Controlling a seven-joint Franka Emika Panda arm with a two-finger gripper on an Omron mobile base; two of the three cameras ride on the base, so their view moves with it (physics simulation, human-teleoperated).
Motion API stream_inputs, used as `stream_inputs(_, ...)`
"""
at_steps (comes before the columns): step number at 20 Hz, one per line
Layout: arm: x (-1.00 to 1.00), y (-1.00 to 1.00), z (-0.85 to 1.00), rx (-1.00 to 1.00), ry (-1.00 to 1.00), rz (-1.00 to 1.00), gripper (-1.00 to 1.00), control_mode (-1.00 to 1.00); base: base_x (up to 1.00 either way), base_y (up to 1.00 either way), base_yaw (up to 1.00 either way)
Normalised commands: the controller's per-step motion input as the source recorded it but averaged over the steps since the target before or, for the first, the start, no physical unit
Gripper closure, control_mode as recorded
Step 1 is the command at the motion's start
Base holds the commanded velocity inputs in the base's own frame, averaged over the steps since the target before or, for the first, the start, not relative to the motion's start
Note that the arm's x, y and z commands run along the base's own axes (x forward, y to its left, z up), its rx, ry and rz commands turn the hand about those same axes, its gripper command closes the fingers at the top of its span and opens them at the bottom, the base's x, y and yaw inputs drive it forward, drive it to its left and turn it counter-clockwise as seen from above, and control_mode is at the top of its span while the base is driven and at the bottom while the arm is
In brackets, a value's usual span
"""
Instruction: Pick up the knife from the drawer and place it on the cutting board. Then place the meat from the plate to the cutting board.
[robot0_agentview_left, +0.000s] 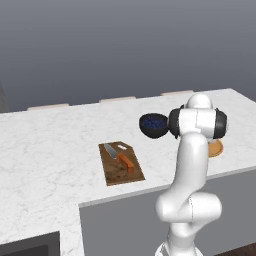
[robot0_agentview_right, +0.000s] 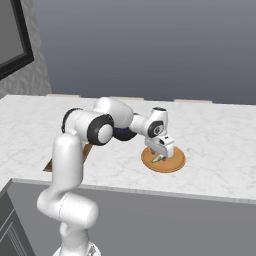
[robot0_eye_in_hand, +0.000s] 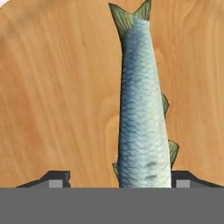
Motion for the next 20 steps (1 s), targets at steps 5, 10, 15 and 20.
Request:
stream_inputs(5, 0.0, 0.0, -0.11, 0.0, -0.02, 0.02, 1.0, -1.0, 0.0, 0.0, 0.0)
stream_inputs(10, -0.1, 0.0, 0.01, 0.0, -0.1, 0.0, 1.0, -1.0, 0.0, 0.0, 0.0)
stream_inputs(15, -0.55, 0.08, 0.74, 0.01, -0.24, 0.03, 1.0, -1.0, 0.0, 0.0, 0.0)
stream_inputs(20, -0.67, 0.8, 0.97, 0.0, -0.33, 0.21, 1.0, -1.0, 0.0, 0.0, 0.0)
